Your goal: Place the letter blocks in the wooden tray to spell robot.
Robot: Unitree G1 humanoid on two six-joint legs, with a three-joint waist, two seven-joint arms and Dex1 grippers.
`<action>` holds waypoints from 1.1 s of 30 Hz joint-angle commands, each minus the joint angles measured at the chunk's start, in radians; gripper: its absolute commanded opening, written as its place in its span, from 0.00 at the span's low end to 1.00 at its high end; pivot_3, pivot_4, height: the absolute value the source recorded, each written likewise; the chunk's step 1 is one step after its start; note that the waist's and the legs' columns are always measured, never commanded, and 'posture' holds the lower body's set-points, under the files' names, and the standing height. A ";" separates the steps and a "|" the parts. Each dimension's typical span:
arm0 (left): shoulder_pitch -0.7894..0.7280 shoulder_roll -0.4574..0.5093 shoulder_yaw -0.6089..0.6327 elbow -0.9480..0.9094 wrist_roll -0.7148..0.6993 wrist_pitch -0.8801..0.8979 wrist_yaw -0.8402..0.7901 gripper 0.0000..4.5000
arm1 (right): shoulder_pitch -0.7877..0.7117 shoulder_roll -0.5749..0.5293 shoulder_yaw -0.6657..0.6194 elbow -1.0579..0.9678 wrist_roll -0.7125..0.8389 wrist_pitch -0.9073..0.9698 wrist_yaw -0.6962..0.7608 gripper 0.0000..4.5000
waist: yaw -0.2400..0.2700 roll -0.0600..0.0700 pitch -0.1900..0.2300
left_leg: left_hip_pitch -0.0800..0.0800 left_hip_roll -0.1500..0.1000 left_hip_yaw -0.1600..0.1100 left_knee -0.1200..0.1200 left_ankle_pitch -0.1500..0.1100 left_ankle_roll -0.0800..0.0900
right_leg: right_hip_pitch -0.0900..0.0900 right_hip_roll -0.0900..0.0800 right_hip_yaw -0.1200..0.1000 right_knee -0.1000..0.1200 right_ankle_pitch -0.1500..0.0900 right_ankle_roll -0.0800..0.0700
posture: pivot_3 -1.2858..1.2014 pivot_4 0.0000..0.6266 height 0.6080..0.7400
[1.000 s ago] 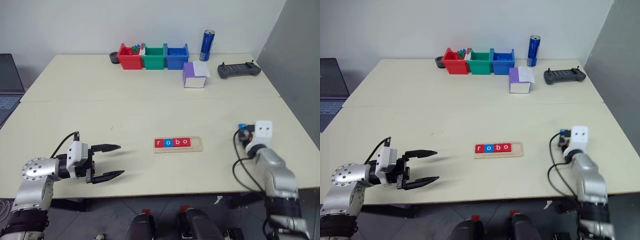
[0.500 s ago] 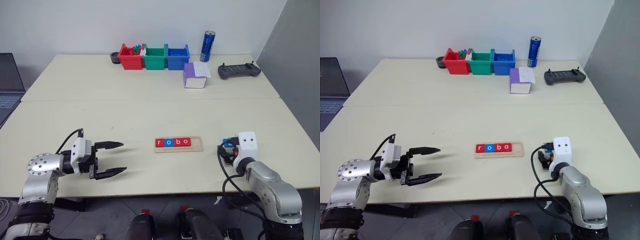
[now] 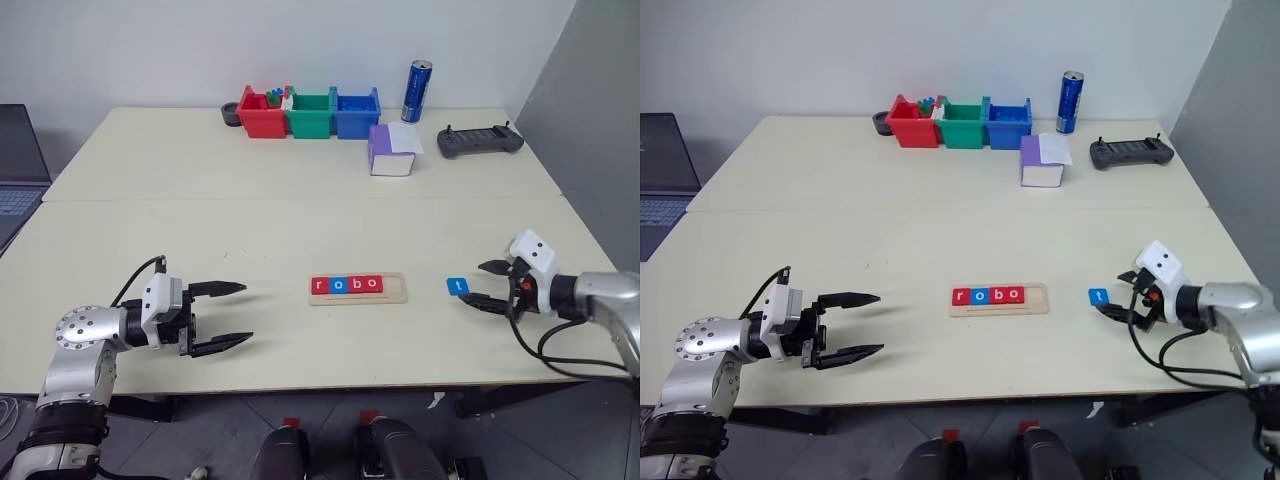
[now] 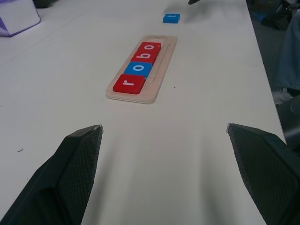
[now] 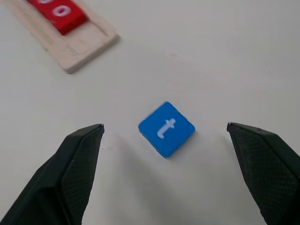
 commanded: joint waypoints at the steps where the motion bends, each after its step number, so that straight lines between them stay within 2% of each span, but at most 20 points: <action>1: -0.015 0.013 0.015 -0.017 -0.007 -0.002 0.004 1.00 | -0.119 0.010 0.096 0.203 -0.079 -0.200 0.172 0.99 | -0.001 0.000 0.000 | 0.000 0.000 0.000 0.000 0.000 0.000 | 0.000 0.000 0.000 0.000 0.000 0.000 | 0.52 0.24 1.00; 4: -0.010 0.015 0.018 -0.034 -0.011 0.004 0.007 1.00 | -0.242 0.059 0.175 0.440 -0.171 -0.376 0.252 0.99 | 0.000 0.000 0.001 | 0.000 0.000 0.001 0.001 0.000 0.000 | 0.000 0.000 0.001 0.000 0.000 0.000 | 0.52 0.24 1.00; 8: 0.020 0.022 0.034 -0.063 -0.018 0.008 0.015 1.00 | -0.336 0.104 0.225 0.624 -0.243 -0.515 0.312 0.99 | 0.000 0.000 0.001 | -0.001 -0.001 0.001 0.002 0.000 0.000 | 0.000 -0.001 0.001 0.001 0.000 0.000 | 0.52 0.24 1.00; 18: 0.084 0.030 0.057 -0.107 -0.030 0.013 0.042 1.00 | -0.409 0.144 0.242 0.800 -0.324 -0.665 0.357 0.99 | 0.002 0.000 0.001 | 0.002 0.000 0.001 0.005 0.000 -0.001 | 0.002 -0.001 0.001 0.004 0.000 0.000 | 0.52 0.24 1.00; 21: 0.084 0.030 0.059 -0.109 -0.030 0.015 0.043 1.00 | -0.421 0.149 0.248 0.847 -0.352 -0.714 0.344 0.86 | 0.003 0.000 0.000 | 0.002 0.000 0.001 0.005 0.000 -0.001 | 0.002 -0.001 0.001 0.004 0.000 0.000 | 0.52 0.24 1.00; 24: 0.085 0.032 0.060 -0.109 -0.028 0.015 0.044 1.00 | -0.441 0.142 0.250 0.882 -0.379 -0.745 0.324 0.64 | 0.002 0.000 0.000 | 0.002 0.000 0.001 0.005 0.000 -0.001 | 0.003 -0.002 0.001 0.004 0.000 0.000 | 0.52 0.24 1.00; 26: 0.085 0.033 0.061 -0.108 -0.028 0.014 0.044 1.00 | -0.435 0.136 0.235 0.832 -0.356 -0.719 0.365 0.49 | 0.002 0.000 0.000 | 0.003 0.000 0.001 0.006 0.000 -0.001 | 0.004 -0.002 0.002 0.004 0.001 0.001 | 0.52 0.24 1.00; 28: 0.085 0.033 0.062 -0.107 -0.028 0.014 0.044 1.00 | -0.410 0.134 0.221 0.685 -0.309 -0.612 0.409 0.34 | 0.003 0.000 0.000 | 0.003 0.000 0.001 0.006 0.000 0.000 | 0.003 -0.002 0.002 0.005 0.001 0.001 | 0.52 0.24 1.00; 30: 0.090 0.033 0.063 -0.113 -0.028 0.015 0.046 1.00 | -0.381 0.141 0.220 0.484 -0.284 -0.444 0.403 0.33 | 0.001 0.000 0.001 | 0.003 0.000 0.001 0.006 0.000 -0.001 | 0.003 -0.002 0.002 0.005 0.001 0.001 | 0.52 0.24 1.00; 33: 0.098 0.028 0.063 -0.123 -0.027 0.015 0.052 1.00 | -0.341 0.228 0.216 0.164 -0.230 -0.125 0.299 0.33 | -0.005 0.001 0.001 | 0.002 0.001 0.001 0.004 0.000 -0.001 | 0.000 -0.002 0.001 0.006 0.000 -0.001 | 0.52 0.24 1.00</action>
